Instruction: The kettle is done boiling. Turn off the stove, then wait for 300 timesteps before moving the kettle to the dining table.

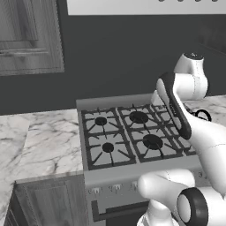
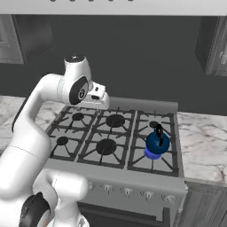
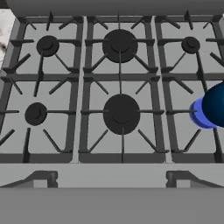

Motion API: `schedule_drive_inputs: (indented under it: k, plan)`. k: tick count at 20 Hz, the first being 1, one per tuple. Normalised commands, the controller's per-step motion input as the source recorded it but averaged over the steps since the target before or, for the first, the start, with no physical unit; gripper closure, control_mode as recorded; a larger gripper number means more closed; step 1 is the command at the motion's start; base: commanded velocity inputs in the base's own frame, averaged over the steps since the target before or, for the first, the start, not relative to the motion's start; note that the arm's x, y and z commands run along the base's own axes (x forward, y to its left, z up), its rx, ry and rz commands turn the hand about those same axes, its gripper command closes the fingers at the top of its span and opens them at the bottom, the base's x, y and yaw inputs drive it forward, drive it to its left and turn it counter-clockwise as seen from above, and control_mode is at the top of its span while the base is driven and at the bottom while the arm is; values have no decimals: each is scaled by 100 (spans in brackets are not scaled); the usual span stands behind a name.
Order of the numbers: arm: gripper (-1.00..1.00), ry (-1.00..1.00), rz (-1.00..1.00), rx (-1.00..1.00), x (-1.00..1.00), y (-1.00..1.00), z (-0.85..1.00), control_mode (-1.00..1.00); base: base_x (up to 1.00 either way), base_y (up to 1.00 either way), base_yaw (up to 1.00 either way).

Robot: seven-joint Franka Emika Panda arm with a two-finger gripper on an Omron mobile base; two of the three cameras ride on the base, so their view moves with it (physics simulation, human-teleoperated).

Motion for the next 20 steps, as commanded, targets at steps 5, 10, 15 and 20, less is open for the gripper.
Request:
schedule_drive_inputs:
  k: [5,10,15,20]
  plan:
    - [-100,-5,-2,0,-24,-39,-6,-100,0,0,0]
    - [-100,-7,-3,0,-29,-40,-8,-100,0,0,0]
    - [-100,-8,-4,0,-29,-39,-5,-100,0,0,0]
    - [-100,-6,-4,0,-21,-34,-6,-100,0,0,0]
